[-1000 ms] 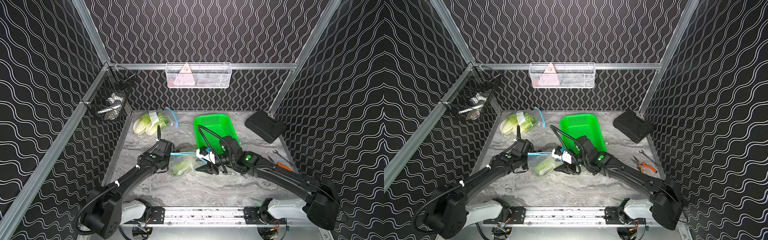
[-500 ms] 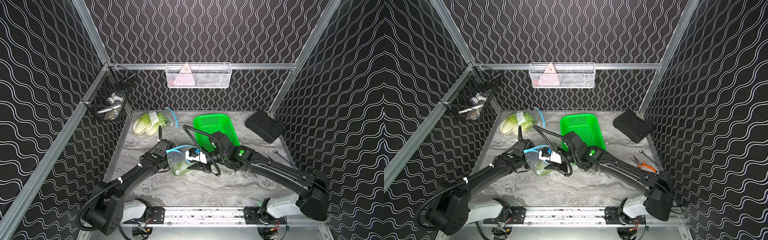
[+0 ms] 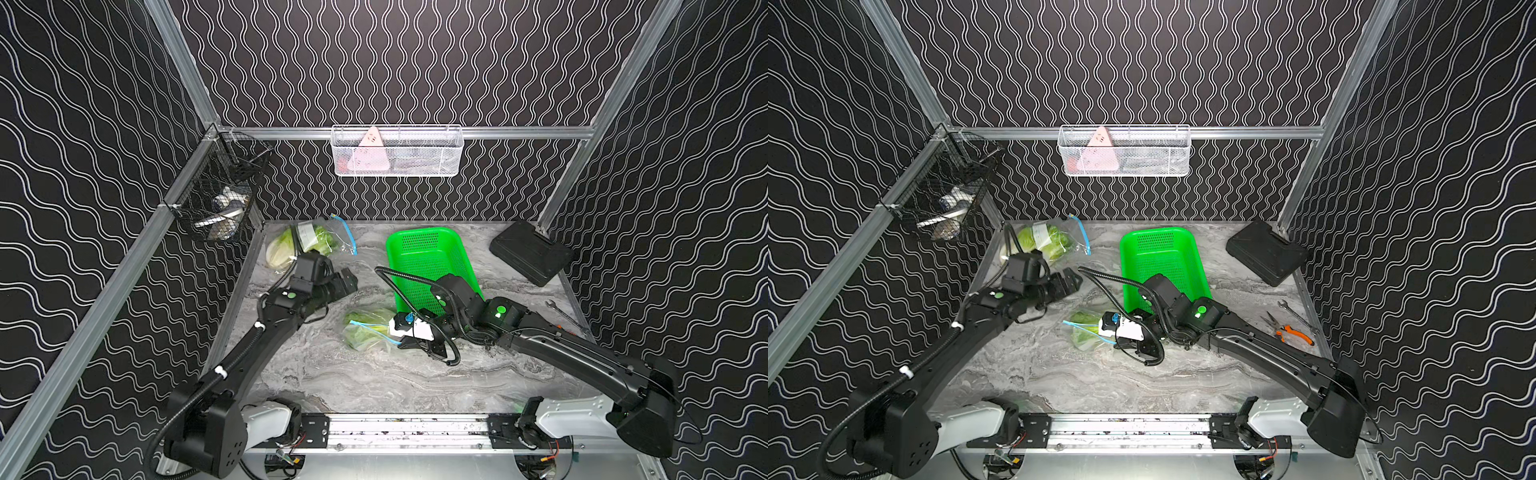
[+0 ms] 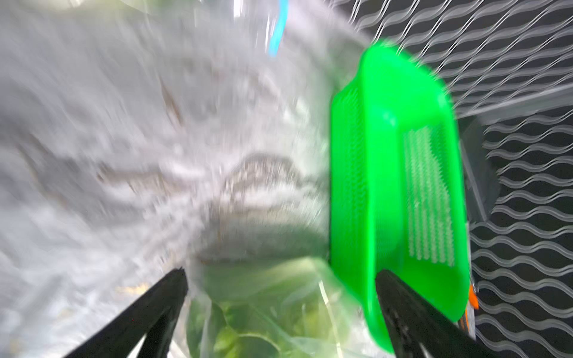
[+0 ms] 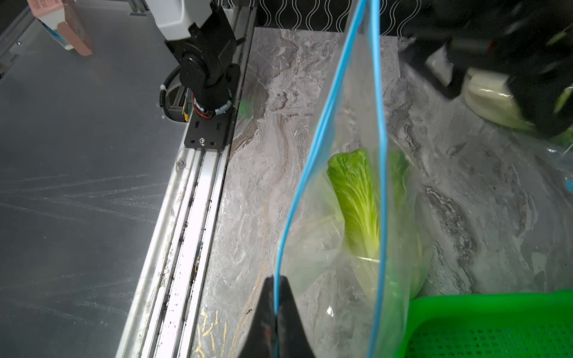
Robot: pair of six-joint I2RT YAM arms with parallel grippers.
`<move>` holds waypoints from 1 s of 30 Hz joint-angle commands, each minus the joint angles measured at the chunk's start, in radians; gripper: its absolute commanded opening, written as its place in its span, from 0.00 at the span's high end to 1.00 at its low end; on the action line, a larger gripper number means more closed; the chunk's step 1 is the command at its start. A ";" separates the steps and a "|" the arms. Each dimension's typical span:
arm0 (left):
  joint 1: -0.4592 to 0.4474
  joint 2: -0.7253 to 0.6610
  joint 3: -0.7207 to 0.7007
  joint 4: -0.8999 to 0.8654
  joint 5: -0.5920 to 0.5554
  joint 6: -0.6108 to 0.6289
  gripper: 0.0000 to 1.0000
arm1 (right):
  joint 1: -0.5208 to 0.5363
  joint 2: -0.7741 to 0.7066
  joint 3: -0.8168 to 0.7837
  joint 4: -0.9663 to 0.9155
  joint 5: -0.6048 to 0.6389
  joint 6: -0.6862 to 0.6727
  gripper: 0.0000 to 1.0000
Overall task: Open the zip-top bag and take out the chinese cabbages
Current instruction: Open the zipper of the food storage bag at the center of the board.
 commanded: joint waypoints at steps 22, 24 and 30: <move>-0.152 0.059 0.190 -0.298 -0.043 0.289 0.01 | -0.126 -0.161 -0.302 0.441 -0.191 0.347 0.17; -0.152 0.061 0.165 -0.272 -0.042 0.277 0.01 | -0.126 -0.183 -0.317 0.467 -0.152 0.386 0.14; -0.148 0.055 0.124 -0.241 -0.051 0.275 0.01 | -0.129 -0.241 -0.362 0.558 -0.019 0.521 0.12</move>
